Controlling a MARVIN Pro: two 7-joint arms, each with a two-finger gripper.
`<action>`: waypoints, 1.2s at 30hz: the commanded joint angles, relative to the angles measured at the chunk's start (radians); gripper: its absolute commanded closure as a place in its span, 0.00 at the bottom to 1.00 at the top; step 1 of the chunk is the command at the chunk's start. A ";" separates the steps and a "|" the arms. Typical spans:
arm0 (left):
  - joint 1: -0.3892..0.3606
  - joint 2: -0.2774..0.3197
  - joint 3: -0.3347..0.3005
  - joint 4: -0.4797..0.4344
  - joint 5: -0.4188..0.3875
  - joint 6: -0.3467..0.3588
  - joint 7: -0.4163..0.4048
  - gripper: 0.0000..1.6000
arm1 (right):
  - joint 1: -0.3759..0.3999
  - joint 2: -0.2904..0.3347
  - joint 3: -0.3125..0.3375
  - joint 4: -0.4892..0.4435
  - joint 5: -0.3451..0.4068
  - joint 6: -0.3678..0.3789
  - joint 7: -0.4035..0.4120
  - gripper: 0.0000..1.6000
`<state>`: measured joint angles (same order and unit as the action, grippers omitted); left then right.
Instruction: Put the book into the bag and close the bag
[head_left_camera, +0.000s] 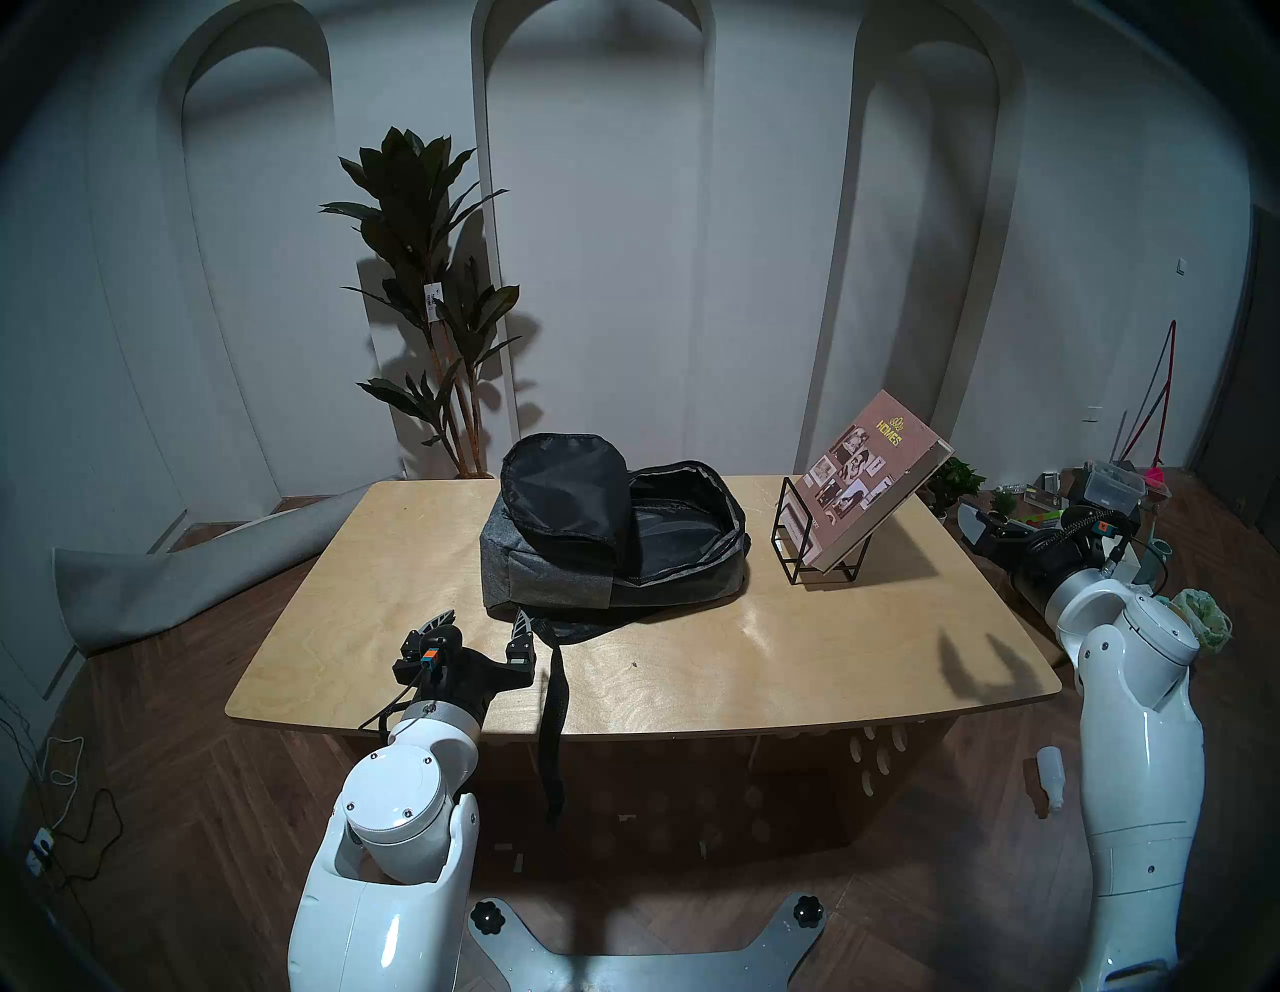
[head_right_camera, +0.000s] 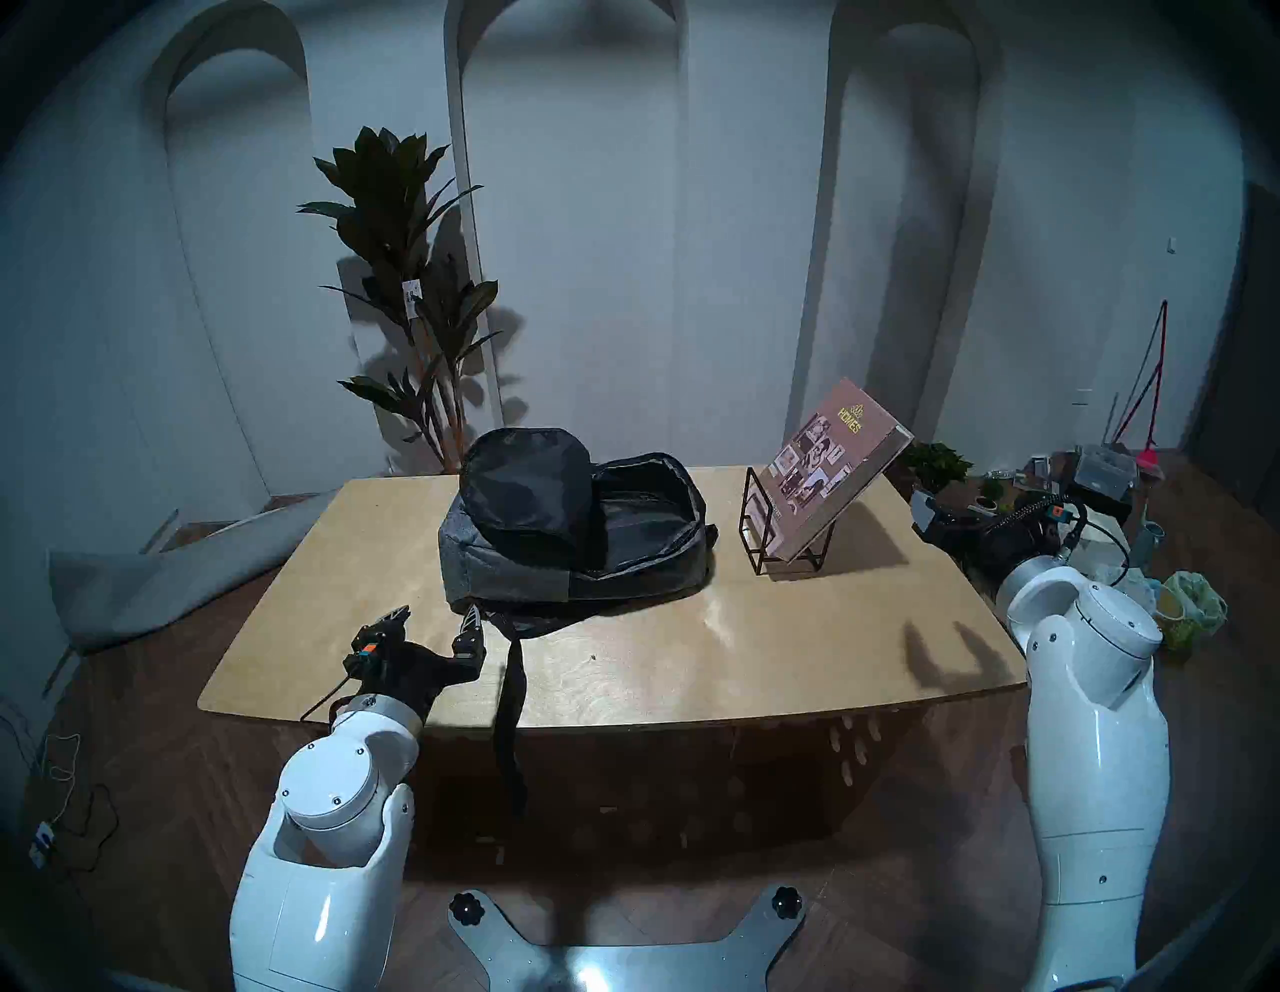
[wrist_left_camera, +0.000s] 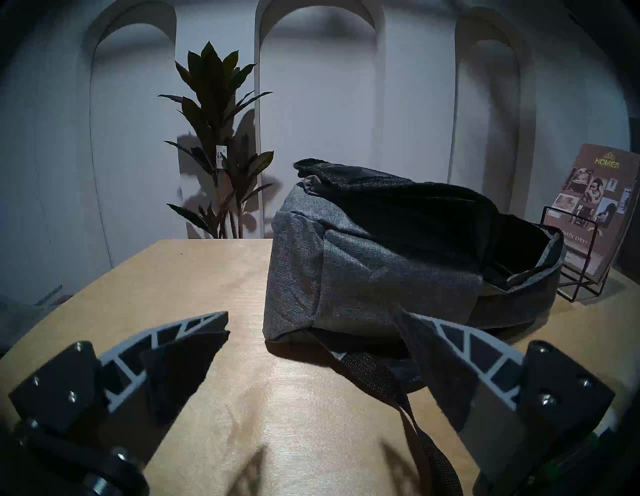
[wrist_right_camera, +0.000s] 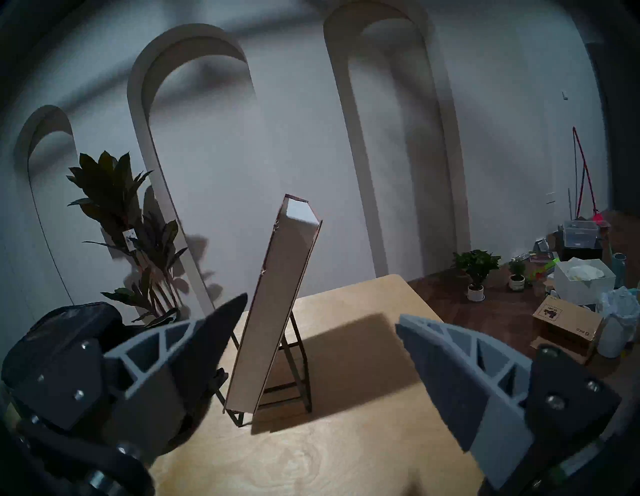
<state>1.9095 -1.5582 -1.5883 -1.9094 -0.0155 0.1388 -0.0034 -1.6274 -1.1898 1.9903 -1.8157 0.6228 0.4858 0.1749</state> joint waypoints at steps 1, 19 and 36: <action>-0.022 -0.009 0.009 -0.012 0.015 -0.008 0.019 0.00 | 0.108 0.087 -0.039 0.052 0.052 -0.032 0.005 0.00; -0.023 -0.036 0.045 -0.012 0.058 -0.010 0.096 0.00 | 0.284 0.121 -0.124 0.277 0.166 -0.035 0.062 0.00; 0.000 -0.038 0.059 -0.027 0.059 -0.021 0.130 0.00 | 0.231 0.158 -0.115 0.248 0.180 0.017 0.118 0.00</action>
<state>1.9058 -1.5972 -1.5305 -1.9098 0.0458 0.1353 0.1292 -1.3840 -1.0346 1.8415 -1.5178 0.7906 0.5059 0.2974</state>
